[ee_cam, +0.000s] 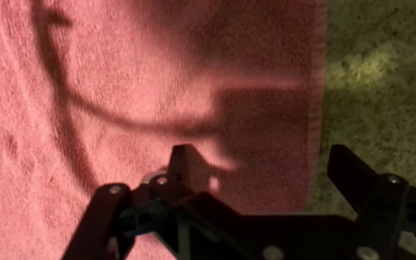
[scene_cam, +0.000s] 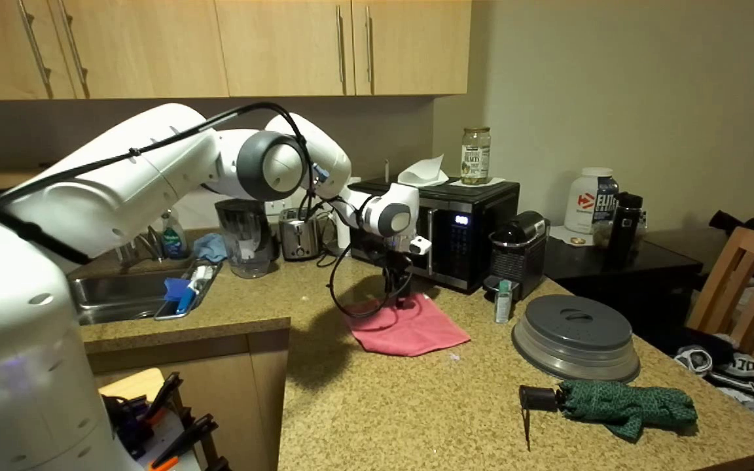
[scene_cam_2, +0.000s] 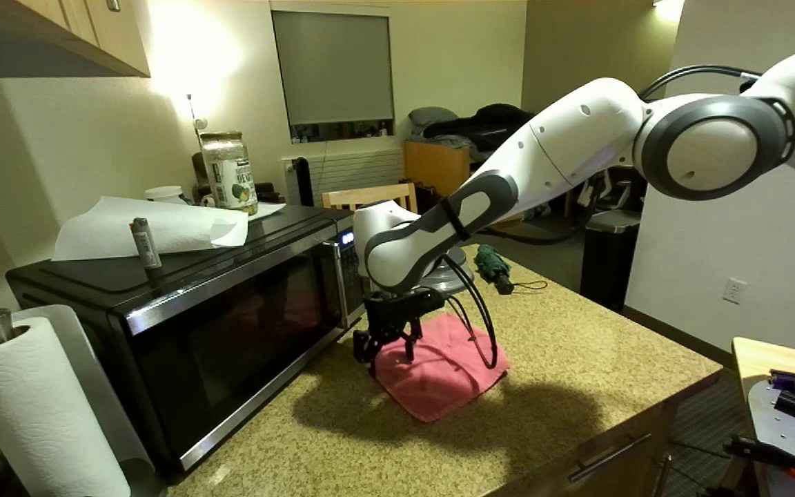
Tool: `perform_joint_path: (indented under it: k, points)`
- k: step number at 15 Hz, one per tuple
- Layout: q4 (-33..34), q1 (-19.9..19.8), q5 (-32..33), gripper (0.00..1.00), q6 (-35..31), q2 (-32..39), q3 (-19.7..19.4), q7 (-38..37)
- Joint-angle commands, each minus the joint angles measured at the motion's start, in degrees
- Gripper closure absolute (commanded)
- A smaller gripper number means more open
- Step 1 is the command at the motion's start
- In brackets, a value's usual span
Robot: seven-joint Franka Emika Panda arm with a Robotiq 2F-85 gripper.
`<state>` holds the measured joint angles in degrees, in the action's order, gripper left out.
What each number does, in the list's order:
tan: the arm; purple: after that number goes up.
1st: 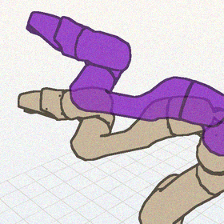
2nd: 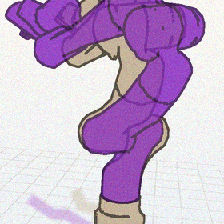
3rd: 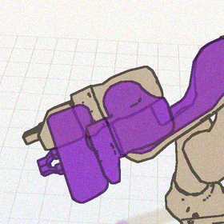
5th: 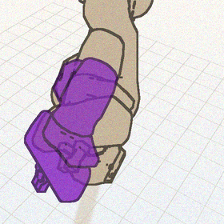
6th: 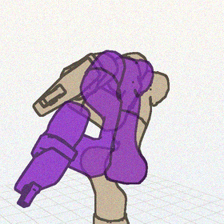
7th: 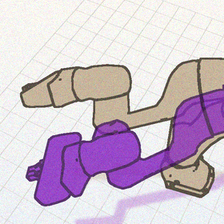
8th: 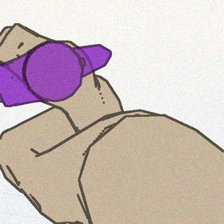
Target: Spread the cloth on the table
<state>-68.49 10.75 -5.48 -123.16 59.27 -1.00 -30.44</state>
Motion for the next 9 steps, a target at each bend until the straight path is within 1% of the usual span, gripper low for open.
perform_joint_path:
  k: [1, 5, 9]
  points:
    - [-13.03, -0.13, -2.17, 0.00, -0.53, -7.61, 1.15, 0.09]
    - [-22.92, -0.31, -5.30, 0.00, -1.46, -13.04, 1.83, -1.51]
    - [-33.24, -0.19, -8.52, 0.00, -4.44, -18.99, 2.32, -1.37]
